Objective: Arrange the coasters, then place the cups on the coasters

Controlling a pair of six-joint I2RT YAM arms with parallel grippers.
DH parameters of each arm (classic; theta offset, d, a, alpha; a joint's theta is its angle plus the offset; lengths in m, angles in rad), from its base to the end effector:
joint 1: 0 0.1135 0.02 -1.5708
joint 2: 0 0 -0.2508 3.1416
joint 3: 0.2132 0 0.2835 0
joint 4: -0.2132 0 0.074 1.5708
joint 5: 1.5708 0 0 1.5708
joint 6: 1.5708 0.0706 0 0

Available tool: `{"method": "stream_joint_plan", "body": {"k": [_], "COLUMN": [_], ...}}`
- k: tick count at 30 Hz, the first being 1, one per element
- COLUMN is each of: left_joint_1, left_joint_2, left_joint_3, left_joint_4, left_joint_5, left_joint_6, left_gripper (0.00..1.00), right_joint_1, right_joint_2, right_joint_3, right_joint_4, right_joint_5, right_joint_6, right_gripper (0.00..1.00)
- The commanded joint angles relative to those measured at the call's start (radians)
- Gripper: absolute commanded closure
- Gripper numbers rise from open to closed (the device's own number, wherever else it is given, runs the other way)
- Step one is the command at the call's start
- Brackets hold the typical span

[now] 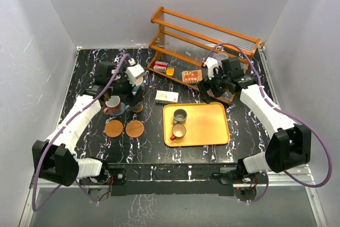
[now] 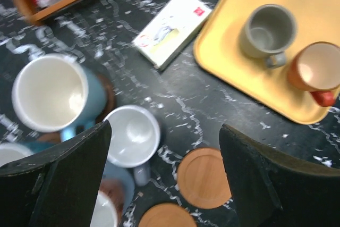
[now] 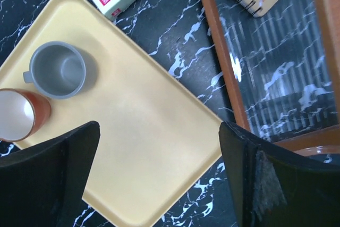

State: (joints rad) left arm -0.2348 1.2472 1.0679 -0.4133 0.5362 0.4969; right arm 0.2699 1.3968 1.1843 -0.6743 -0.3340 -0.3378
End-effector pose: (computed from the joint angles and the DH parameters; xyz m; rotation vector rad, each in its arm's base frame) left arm 0.3177 -0.1131 0.2857 1.0266 1.8309 -0.4212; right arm 0.3302 0.1154 0.2517 -0.8636 2.2684 0.3789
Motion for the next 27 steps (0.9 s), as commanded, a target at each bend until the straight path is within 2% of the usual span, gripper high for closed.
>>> {"method": "stream_joint_plan", "body": {"k": [1, 7, 17, 22, 27], "left_joint_1": [-0.123, -0.231, -0.381, -0.445, -0.494], "left_joint_2": [0.081, 0.237, 0.490, 0.594, 0.669], "left_joint_3": [0.088, 0.176, 0.297, 0.376, 0.438], "left_joint_4": [-0.045, -0.038, 0.029, -0.007, -0.058], "left_joint_5": [-0.011, 0.033, -0.027, -0.072, -0.132], "left_joint_6": [-0.031, -0.056, -0.158, -0.185, -0.183], "left_gripper": [0.19, 0.14, 0.08, 0.11, 0.19], "right_joint_1": [-0.040, -0.105, -0.277, -0.310, -0.313], "right_joint_2": [-0.033, -0.123, -0.194, -0.176, -0.161], "right_joint_3": [-0.072, -0.153, -0.187, -0.183, -0.177], "right_joint_4": [0.103, 0.156, 0.164, 0.152, 0.142], "right_joint_5": [-0.093, -0.142, -0.286, -0.300, -0.309], "right_joint_6": [-0.005, -0.003, 0.002, 0.003, 0.002], "right_gripper": [0.02, 0.02, 0.02, 0.02, 0.02]}}
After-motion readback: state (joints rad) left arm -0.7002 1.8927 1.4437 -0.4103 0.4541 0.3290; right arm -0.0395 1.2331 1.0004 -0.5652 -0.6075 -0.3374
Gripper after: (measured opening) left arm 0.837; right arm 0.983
